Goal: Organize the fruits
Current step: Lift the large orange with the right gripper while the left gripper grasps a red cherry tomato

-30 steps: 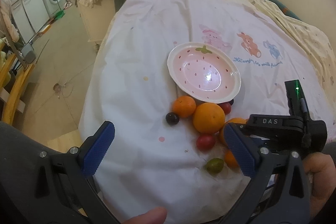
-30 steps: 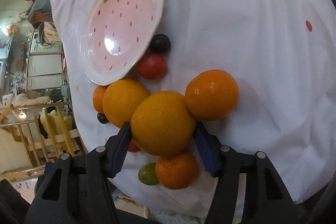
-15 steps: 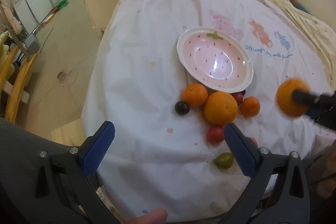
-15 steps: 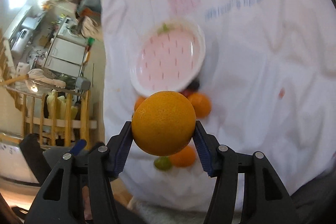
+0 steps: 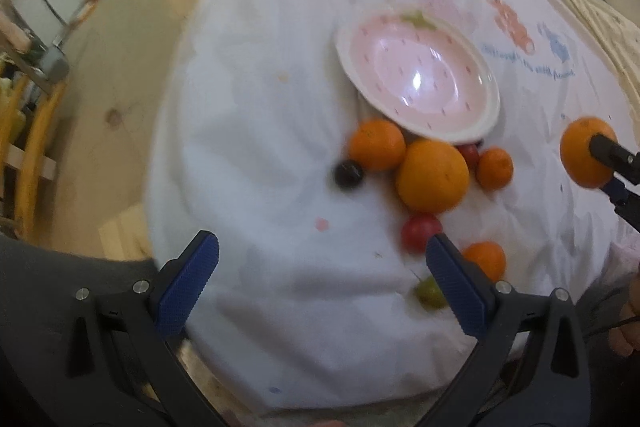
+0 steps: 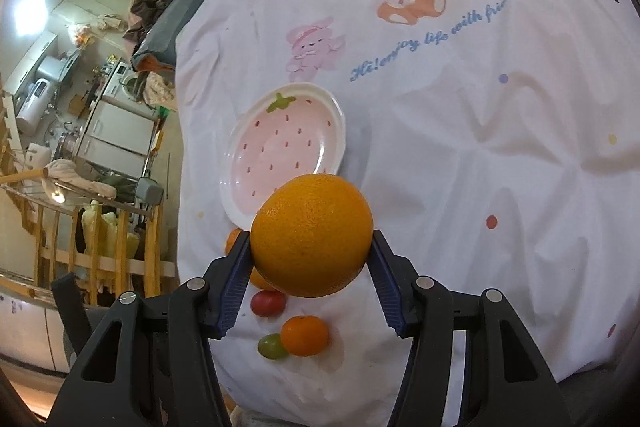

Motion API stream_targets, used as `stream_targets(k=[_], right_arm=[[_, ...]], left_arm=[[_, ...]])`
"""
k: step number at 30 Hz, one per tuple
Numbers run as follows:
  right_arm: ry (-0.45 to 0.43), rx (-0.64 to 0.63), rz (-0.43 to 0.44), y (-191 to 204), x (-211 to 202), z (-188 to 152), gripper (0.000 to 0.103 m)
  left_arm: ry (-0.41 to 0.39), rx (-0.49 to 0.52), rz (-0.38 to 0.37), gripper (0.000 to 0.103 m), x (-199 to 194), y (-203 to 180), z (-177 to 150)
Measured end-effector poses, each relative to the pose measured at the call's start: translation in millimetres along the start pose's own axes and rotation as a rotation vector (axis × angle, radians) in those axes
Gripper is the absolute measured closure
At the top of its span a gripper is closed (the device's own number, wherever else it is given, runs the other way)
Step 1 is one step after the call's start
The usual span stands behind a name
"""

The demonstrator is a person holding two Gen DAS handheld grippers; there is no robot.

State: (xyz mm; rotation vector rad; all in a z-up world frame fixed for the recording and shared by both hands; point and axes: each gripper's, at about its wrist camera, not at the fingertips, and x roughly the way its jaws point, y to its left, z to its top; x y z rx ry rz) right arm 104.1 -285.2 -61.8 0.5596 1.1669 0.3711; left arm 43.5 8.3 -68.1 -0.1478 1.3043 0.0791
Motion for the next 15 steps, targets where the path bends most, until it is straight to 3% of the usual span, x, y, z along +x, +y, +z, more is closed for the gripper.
stream_targets(k=[6,15], right_arm=[[0.018,0.019,0.018,-4,2,-1,0.044],[0.031,0.022,0.022,-8,2,-2,0.044]], left_arm=[[0.104,0.053,-0.054,0.038,29,-36,3],[0.17,0.099,-0.041,0.057,60,-67,11]])
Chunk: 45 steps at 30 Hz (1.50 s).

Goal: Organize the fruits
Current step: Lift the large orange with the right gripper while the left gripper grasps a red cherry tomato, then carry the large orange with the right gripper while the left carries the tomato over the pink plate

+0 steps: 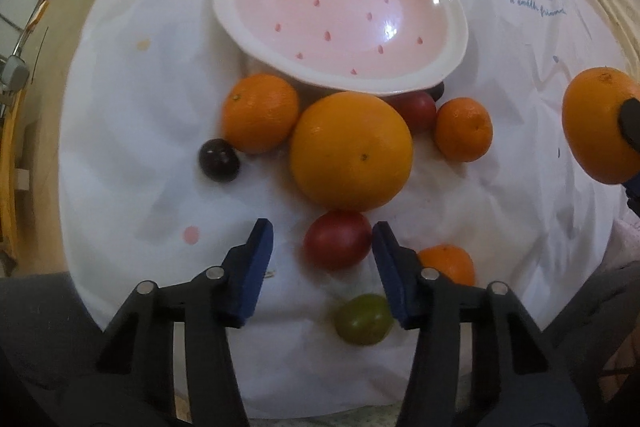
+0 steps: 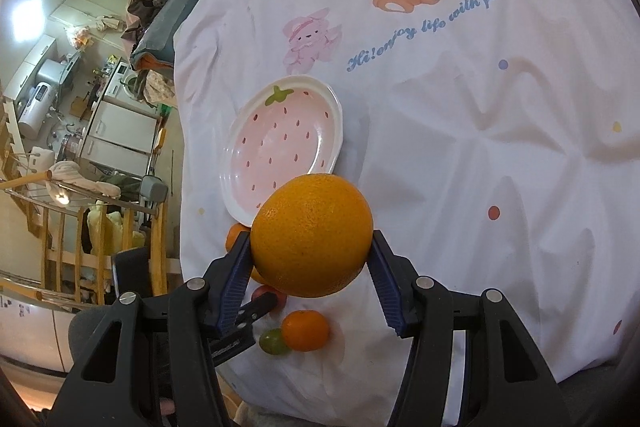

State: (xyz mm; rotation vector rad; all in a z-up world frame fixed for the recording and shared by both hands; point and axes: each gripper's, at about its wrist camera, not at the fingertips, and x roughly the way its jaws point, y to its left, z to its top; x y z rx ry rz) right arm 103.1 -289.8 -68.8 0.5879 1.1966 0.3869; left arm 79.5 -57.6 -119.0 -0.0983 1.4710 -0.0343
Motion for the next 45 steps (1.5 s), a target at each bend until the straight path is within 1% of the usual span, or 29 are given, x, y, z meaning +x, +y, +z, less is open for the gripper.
stream_targets(k=[1,3,7,11,13,17,21,24,25,28,30,36,41,45], right_arm=[[0.002,-0.003,-0.005,0,0,0,0.044],[0.002,-0.005,-0.009,0,1,0,0.044],[0.004,-0.01,-0.012,0,1,0,0.044],[-0.003,-0.013,-0.009,2,0,0,0.044],[-0.01,-0.02,-0.011,4,-3,-1,0.044],[-0.022,-0.022,-0.015,4,-6,-1,0.044],[-0.041,-0.018,-0.005,4,-12,-1,0.044],[-0.08,-0.029,0.02,8,-22,0,0.044],[-0.099,-0.041,0.026,11,-26,1,0.044],[-0.153,-0.068,0.048,18,-38,5,0.044],[-0.176,-0.083,0.057,22,-43,10,0.044],[-0.221,-0.104,0.081,28,-51,34,0.044],[-0.243,-0.099,0.09,26,-47,53,0.044],[-0.241,-0.098,0.072,24,-37,67,0.044]], left_arm=[[0.004,-0.004,-0.006,0.06,1,0,0],[0.003,0.005,-0.016,0.074,1,-4,2],[-0.02,0.038,0.009,0.074,-7,-11,-2],[-0.013,0.017,0.002,0.074,-11,-5,-3],[-0.022,0.013,0.004,0.074,-16,-3,-4],[-0.063,0.014,0.012,0.074,-35,9,-8],[-0.106,-0.006,0.004,0.074,-61,27,-9],[-0.153,-0.007,0.015,0.074,-75,30,0],[-0.177,-0.004,0.019,0.074,-86,34,0],[-0.221,-0.011,0.026,0.074,-99,32,16],[-0.248,-0.02,0.029,0.074,-110,37,24],[-0.332,-0.013,0.07,0.074,-136,43,55],[-0.35,-0.005,0.084,0.074,-131,42,77],[-0.344,0.014,0.087,0.074,-121,37,93]])
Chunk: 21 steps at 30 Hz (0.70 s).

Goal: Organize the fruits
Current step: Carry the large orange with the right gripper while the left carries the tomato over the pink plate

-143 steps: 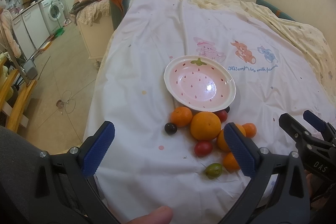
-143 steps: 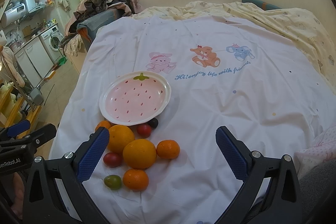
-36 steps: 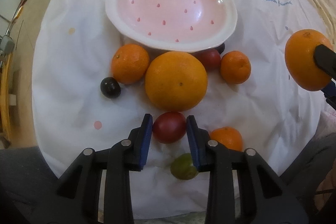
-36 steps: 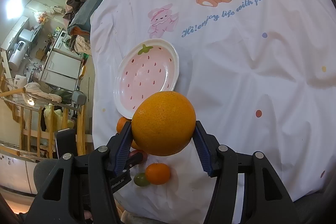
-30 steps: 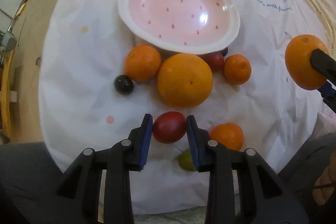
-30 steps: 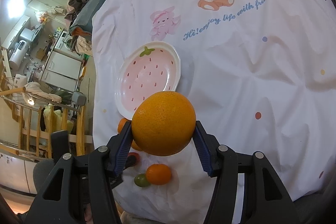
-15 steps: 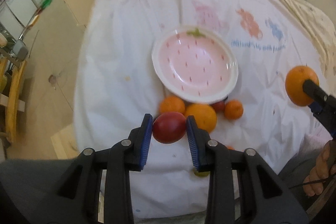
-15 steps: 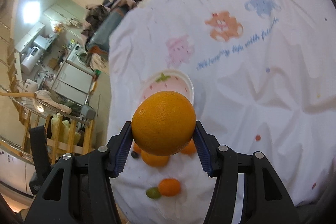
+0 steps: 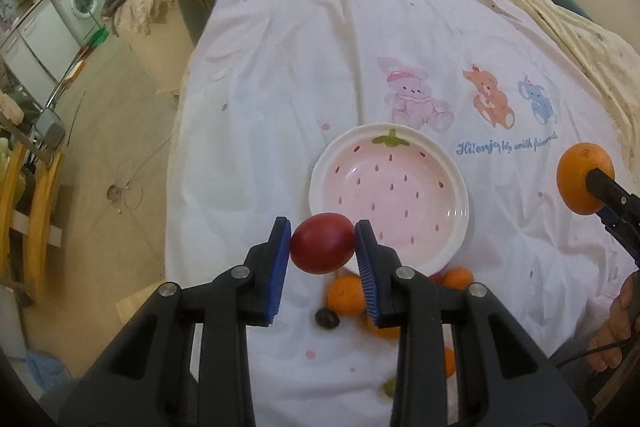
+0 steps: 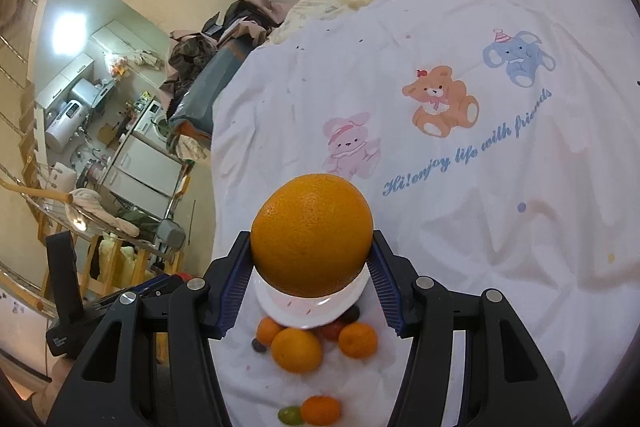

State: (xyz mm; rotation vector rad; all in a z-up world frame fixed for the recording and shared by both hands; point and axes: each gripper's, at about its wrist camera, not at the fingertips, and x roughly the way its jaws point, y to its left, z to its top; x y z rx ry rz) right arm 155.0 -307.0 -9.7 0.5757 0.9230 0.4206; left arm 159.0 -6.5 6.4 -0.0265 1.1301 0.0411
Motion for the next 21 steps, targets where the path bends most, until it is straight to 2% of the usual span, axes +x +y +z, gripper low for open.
stream_targets(k=[10,21], right_arm=[[0.039,0.005,-0.025,-9,36,19,0.044],[0.119,0.019,-0.037,-18,85,32,0.044]], left_arm=[[0.019,0.057,-0.008,0.074,40,-23,21],[0.056,0.064,-0.02,0.074,83,-28,38]])
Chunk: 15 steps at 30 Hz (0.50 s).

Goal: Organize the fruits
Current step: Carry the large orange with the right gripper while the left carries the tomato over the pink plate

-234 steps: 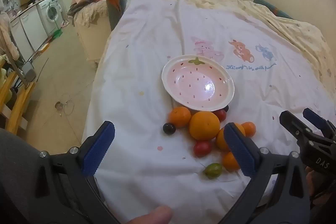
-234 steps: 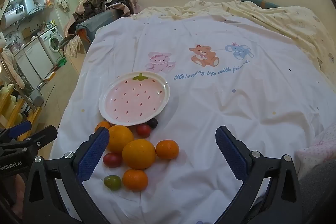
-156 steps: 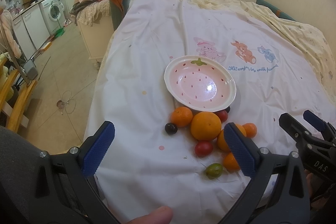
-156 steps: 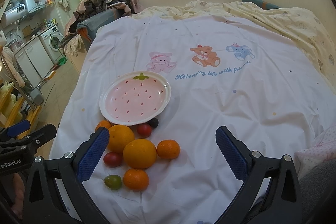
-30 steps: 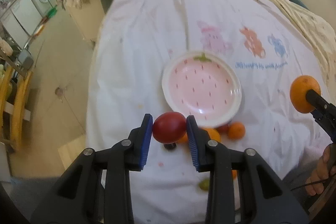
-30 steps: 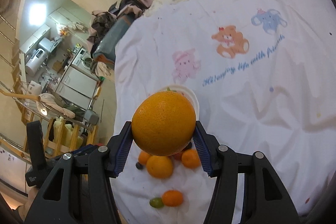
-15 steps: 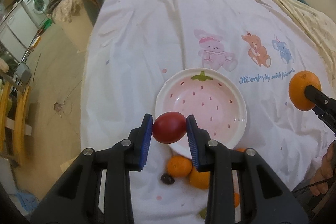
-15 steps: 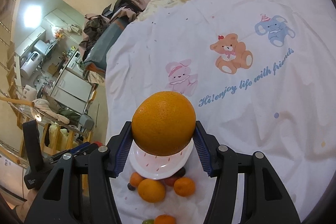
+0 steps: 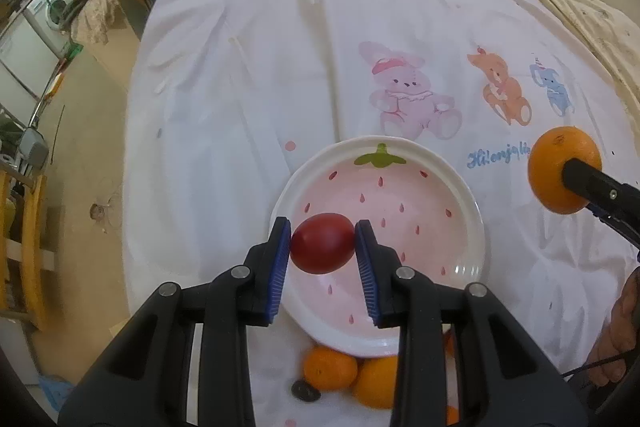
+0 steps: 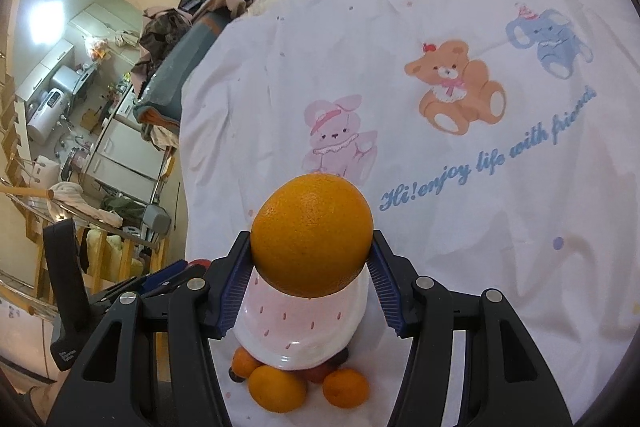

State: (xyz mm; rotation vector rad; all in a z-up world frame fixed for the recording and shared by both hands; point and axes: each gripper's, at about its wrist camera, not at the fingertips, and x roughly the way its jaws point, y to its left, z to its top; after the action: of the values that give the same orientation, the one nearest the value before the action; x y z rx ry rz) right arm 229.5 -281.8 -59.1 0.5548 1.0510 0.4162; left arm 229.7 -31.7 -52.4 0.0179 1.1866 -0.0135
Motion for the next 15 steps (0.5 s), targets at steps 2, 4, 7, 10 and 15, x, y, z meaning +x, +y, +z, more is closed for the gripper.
stream_targets(k=[2,4,7,10,15], right_arm=[[0.02,0.002,-0.002,-2,11,2,0.044],[0.039,0.0,-0.007,-2,20,3,0.044],[0.074,0.005,-0.006,-5,35,4,0.044],[0.104,-0.004,-0.011,-3,49,5,0.044],[0.159,-0.022,-0.026,-1,73,2,0.044]], left_arm=[[0.004,0.006,-0.01,0.074,10,0,1],[0.013,0.011,-0.013,0.074,20,0,1],[0.052,-0.002,-0.036,0.074,35,2,2],[0.045,-0.014,-0.083,0.074,41,1,4],[0.059,0.012,-0.081,0.074,47,-5,3]])
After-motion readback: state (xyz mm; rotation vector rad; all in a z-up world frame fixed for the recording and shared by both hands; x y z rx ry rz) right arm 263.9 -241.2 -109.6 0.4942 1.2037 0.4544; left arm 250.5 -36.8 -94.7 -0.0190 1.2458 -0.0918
